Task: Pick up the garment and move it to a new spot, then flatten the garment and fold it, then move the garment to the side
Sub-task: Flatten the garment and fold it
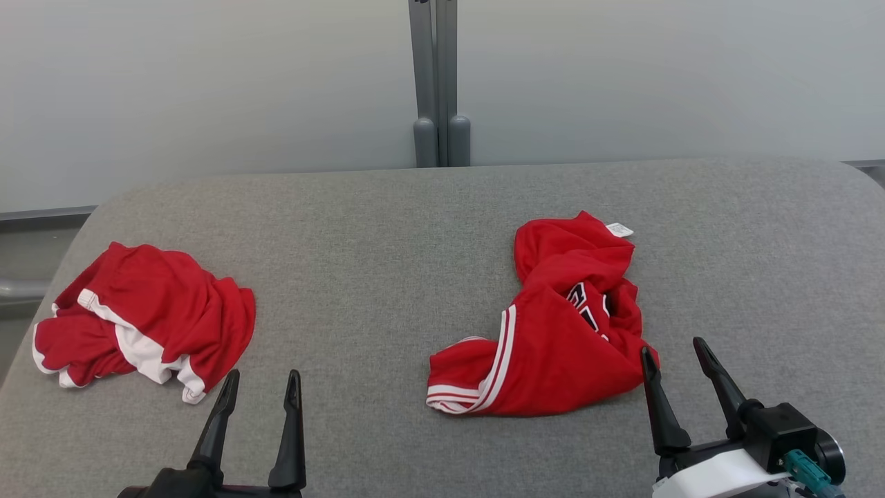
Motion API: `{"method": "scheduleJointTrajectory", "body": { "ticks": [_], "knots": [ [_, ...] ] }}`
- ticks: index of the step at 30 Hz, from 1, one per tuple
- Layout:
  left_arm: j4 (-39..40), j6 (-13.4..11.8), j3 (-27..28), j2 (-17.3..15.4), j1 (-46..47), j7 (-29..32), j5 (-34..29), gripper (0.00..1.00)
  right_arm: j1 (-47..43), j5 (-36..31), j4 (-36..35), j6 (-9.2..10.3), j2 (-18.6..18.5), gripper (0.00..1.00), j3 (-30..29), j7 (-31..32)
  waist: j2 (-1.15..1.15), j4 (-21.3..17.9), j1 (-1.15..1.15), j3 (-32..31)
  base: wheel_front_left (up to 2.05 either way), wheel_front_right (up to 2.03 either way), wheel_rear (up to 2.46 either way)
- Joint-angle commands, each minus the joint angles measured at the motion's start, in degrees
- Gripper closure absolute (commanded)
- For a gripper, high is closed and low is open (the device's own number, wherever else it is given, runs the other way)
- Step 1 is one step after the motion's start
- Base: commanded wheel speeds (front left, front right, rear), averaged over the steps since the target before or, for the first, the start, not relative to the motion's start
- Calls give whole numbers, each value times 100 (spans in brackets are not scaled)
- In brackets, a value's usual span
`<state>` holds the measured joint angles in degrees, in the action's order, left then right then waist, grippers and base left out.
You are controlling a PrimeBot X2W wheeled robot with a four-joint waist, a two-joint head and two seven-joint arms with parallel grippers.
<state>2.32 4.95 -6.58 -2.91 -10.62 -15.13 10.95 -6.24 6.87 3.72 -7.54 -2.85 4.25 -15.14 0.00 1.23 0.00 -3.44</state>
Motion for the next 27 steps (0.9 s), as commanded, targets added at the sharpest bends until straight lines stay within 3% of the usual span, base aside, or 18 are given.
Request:
{"method": "scheduleJointTrajectory", "body": {
  "ticks": [1,27],
  "knots": [
    [16,-25,-5,1,65,-2,-11,0,16,18,17,10,-7,0,3,-2,0,-5,0,4,0,0,0],
    [-145,-42,-150,1,87,-2,-73,0,47,-20,99,10,-7,0,94,-1,0,11,0,-35,0,0,0]
  ]
}}
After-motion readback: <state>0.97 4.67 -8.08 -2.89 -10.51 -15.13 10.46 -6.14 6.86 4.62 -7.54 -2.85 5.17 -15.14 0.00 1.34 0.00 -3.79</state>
